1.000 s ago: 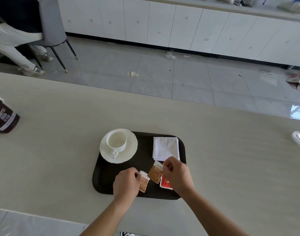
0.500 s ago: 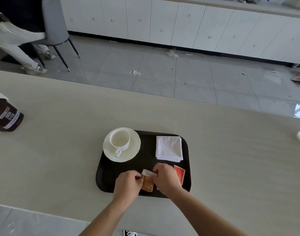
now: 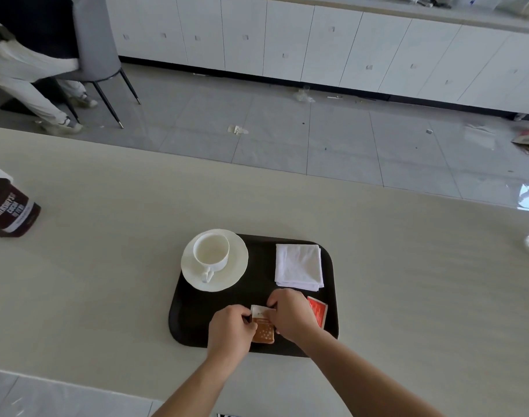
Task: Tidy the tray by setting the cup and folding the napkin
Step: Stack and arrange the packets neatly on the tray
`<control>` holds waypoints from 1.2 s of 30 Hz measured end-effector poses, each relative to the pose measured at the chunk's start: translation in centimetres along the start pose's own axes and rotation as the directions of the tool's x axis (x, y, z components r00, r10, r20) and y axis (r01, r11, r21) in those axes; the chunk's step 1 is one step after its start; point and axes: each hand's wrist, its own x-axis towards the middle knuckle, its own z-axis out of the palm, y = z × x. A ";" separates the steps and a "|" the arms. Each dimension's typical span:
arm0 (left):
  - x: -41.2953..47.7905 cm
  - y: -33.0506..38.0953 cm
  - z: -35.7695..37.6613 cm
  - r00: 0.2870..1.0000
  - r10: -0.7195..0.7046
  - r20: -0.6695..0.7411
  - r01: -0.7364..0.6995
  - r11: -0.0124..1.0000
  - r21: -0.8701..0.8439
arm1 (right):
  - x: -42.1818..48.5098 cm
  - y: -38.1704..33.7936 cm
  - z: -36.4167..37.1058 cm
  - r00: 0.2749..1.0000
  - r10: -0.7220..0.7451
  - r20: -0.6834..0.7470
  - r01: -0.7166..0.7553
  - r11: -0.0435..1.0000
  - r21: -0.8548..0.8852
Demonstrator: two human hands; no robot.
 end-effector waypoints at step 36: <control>0.4 -0.6 1.6 0.999 0.051 0.005 -0.051 0.999 0.003 | -4.8 6.4 -3.6 0.956 -0.097 -0.277 0.056 0.987 -0.150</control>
